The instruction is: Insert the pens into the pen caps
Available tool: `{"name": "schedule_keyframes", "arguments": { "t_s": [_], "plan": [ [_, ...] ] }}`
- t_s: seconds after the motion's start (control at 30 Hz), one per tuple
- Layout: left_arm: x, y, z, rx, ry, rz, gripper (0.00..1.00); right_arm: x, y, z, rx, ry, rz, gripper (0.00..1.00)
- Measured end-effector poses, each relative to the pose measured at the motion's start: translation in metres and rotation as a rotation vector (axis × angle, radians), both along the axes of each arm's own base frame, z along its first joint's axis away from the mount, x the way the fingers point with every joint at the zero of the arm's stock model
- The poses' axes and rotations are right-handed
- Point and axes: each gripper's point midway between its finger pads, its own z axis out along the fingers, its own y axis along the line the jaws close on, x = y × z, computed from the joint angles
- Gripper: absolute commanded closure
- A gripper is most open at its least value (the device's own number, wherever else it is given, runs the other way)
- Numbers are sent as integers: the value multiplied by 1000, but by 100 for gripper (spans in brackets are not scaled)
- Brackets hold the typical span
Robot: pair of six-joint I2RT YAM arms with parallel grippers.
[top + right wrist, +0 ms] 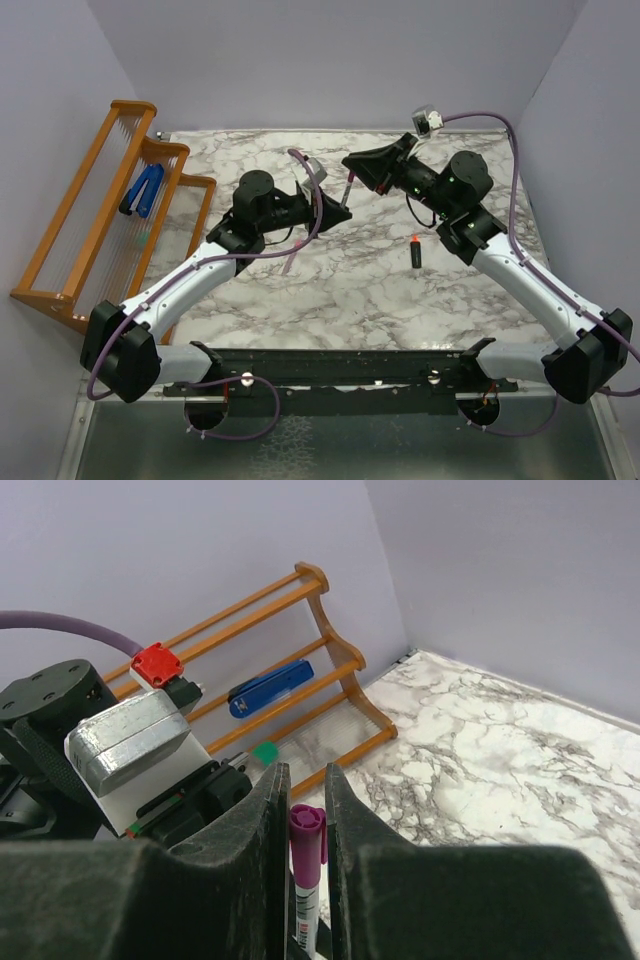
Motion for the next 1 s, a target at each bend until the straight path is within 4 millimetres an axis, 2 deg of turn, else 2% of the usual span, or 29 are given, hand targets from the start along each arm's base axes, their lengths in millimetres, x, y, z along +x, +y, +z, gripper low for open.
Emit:
{"name": "schedule_keyframes", "arguments": {
  "t_s": [0.47, 1.0],
  "plan": [
    [2, 12, 4, 74, -184, 19, 100, -15, 10, -2, -55, -44, 112, 99],
    [6, 18, -7, 109, -167, 52, 100, -19, 12, -22, -51, -49, 148, 99]
  ]
}}
